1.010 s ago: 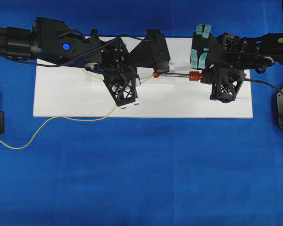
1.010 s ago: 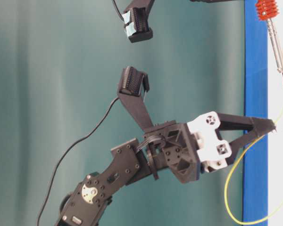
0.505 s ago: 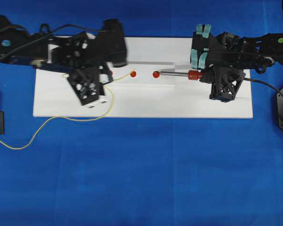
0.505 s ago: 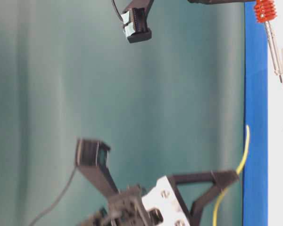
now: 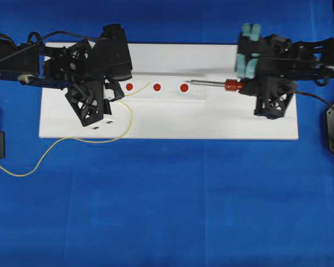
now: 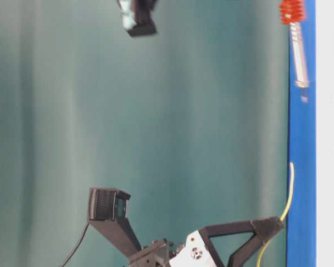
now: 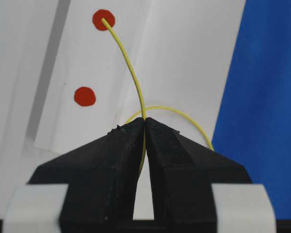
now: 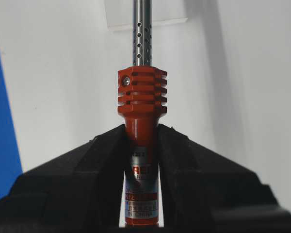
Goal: Touch the tip of the soldering iron to the tip of the solder at the mark.
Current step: 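Pull both tools apart and lower them back to the table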
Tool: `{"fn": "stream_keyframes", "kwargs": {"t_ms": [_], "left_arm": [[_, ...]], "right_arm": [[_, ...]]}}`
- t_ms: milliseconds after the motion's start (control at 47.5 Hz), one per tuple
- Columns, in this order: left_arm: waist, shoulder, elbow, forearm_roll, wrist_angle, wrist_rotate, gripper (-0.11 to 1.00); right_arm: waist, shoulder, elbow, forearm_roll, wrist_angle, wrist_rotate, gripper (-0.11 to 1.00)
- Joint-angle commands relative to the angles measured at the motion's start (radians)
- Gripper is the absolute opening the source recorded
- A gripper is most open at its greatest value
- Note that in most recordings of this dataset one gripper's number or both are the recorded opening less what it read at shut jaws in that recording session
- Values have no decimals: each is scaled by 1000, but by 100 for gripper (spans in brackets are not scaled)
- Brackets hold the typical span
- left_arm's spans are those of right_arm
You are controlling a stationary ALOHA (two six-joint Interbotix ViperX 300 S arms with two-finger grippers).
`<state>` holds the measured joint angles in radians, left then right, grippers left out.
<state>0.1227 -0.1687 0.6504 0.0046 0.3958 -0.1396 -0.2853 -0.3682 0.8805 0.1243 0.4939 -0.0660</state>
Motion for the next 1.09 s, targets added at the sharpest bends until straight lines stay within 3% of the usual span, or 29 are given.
{"fn": "stream_keyframes", "kwargs": {"t_ms": [0, 274, 610, 800, 1073], "left_arm": [[-3, -29, -2, 2, -9, 0, 3], [-3, -41, 15, 2, -25, 0, 3], [-17, -44, 17, -3, -40, -3, 3], [-114, -66, 18, -8, -48, -34, 3], [-319, -98, 75, -6, -167, -149, 3]], "right_arm": [[-11, -89, 23, -3, -14, 2, 6], [-17, -268, 115, -3, -32, 43, 6], [-9, -276, 127, 8, -48, 72, 6], [104, -305, 124, 37, -67, 103, 6], [376, -285, 130, 37, -196, 184, 6]]}}
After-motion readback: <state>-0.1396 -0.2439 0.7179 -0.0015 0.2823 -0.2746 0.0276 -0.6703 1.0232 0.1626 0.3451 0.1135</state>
